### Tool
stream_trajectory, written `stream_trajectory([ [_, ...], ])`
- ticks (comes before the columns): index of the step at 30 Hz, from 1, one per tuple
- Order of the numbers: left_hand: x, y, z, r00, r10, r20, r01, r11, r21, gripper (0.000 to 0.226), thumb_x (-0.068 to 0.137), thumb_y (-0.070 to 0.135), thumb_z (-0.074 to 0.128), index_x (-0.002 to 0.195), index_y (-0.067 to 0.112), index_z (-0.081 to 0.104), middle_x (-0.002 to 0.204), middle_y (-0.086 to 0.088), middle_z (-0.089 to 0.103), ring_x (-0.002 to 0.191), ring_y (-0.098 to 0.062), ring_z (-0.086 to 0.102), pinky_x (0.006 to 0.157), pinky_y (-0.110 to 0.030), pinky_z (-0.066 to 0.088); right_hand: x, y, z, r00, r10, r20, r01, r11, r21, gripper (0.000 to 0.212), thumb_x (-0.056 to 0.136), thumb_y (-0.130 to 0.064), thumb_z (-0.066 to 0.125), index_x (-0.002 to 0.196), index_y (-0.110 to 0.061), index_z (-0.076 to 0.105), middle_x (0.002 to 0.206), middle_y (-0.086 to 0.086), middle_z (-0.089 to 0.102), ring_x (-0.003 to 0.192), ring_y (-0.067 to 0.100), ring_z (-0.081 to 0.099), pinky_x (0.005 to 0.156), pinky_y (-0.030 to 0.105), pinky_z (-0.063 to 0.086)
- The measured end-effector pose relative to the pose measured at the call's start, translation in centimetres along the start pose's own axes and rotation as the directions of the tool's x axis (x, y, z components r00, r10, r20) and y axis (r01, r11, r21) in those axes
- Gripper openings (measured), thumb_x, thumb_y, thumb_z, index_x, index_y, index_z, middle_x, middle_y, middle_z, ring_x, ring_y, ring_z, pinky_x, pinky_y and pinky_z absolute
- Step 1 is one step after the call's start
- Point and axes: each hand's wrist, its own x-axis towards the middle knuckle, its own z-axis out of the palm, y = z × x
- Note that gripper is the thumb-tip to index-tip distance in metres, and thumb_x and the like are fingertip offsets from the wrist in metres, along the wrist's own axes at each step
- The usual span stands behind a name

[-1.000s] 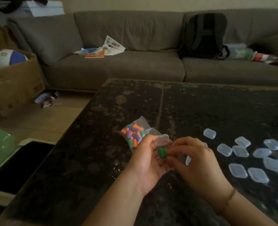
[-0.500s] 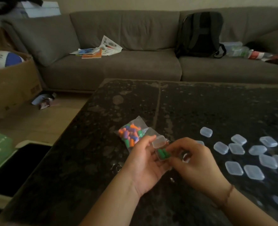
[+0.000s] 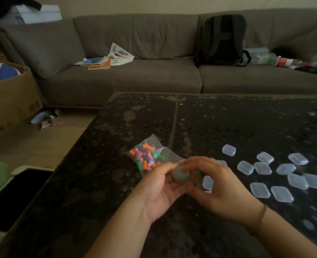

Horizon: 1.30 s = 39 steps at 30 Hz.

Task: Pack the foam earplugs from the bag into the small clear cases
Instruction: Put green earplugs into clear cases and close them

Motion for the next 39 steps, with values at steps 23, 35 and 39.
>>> stream_trajectory([
  [23, -0.2, 0.9, 0.0, 0.992, 0.115, 0.050, -0.121, 0.789, 0.603, 0.019, 0.103, 0.032, 0.054, 0.118, 0.025, 0.062, 0.101, -0.006, 0.078, 0.090, -0.014, 0.077, 0.086, -0.031, 0.062, 8.3, 6.7, -2.9, 0.948, 0.313, -0.059, -0.298, 0.805, -0.513, 0.028, 0.091, -0.046, 0.059, 0.114, -0.032, 0.053, 0.106, -0.003, 0.059, 0.096, 0.013, 0.054, 0.082, 0.030, 0.048],
  [35, 0.5, 0.8, -0.3, 0.989, 0.144, 0.044, -0.141, 0.784, 0.605, 0.024, 0.102, 0.032, 0.056, 0.122, 0.021, 0.065, 0.102, -0.007, 0.078, 0.092, -0.016, 0.077, 0.086, -0.032, 0.062, 3.4, 6.5, -4.4, 0.906, 0.418, 0.062, -0.297, 0.733, -0.612, 0.025, 0.089, -0.059, 0.050, 0.105, -0.039, 0.053, 0.088, -0.015, 0.057, 0.082, 0.004, 0.055, 0.066, 0.022, 0.047],
  [39, 0.4, 0.4, 0.2, 0.991, 0.129, 0.034, -0.123, 0.784, 0.609, 0.028, 0.103, 0.030, 0.056, 0.126, 0.017, 0.063, 0.102, -0.008, 0.077, 0.091, -0.017, 0.077, 0.083, -0.029, 0.063, 1.7, 5.8, -2.8, 0.924, 0.382, 0.020, -0.297, 0.748, -0.594, 0.035, 0.086, -0.063, 0.051, 0.110, -0.038, 0.052, 0.087, -0.014, 0.056, 0.079, 0.002, 0.056, 0.066, 0.020, 0.051],
])
